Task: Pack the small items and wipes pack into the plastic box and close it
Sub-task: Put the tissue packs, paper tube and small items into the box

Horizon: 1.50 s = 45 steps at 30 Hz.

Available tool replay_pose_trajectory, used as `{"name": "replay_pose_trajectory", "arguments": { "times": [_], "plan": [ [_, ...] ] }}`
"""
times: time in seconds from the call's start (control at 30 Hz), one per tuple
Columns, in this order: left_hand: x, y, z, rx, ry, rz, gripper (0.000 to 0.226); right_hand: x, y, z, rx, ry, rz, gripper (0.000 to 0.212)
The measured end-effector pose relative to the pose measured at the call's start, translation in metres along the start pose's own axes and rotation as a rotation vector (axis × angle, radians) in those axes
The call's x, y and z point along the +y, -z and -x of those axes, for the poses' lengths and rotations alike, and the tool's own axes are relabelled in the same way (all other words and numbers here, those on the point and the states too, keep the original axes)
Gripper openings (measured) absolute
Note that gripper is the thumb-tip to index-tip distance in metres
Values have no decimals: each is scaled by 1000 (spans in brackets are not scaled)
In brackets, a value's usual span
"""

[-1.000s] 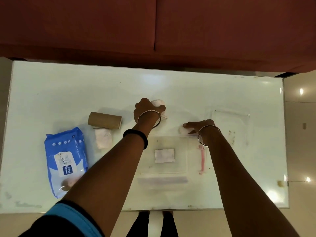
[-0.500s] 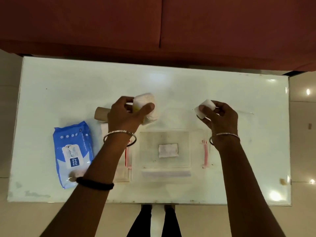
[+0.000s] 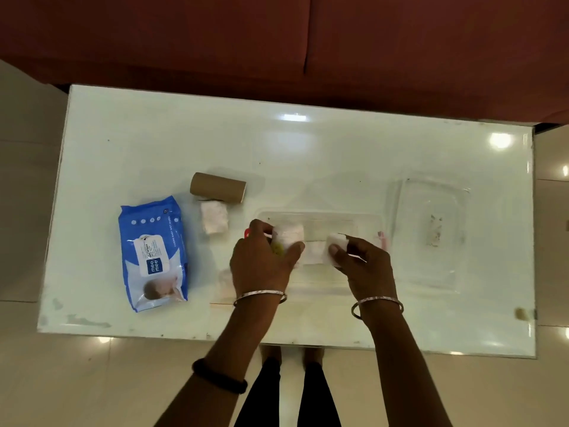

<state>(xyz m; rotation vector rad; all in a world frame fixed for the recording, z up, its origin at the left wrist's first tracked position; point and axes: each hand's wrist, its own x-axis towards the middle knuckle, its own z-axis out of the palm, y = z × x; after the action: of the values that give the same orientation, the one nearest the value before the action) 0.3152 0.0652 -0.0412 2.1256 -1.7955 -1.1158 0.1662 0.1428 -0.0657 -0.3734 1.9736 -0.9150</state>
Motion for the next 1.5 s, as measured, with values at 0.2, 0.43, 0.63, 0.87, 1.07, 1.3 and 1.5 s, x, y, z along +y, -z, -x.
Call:
{"name": "replay_pose_trajectory", "arguments": {
  "times": [0.2, 0.43, 0.63, 0.87, 1.07, 1.3, 1.5],
  "plan": [
    [13, -28, -8, 49, -130, -335, 56, 0, -26, -16, 34, 14, 201, 37],
    [6, -51, -18, -29, -60, -503, 52, 2, -48, -41, 41, -108, 136, 39],
    [1, -54, -24, -64, -82, -546, 50, 6, -58, -48, 16, -93, 182, 34],
    [-9, -43, 3, -32, -185, -544, 50, 11, -62, -46, 41, -77, 195, 26],
    [-19, -51, 13, -110, -64, -432, 48, 17, -64, -44, 61, -52, 162, 29],
    [-21, -47, 8, -75, 5, -379, 53, 16, -71, -47, 45, 21, 156, 27],
    [-18, -31, 10, -35, -9, -287, 46, 12, -70, -46, 89, 41, 225, 25]
  ]
}}
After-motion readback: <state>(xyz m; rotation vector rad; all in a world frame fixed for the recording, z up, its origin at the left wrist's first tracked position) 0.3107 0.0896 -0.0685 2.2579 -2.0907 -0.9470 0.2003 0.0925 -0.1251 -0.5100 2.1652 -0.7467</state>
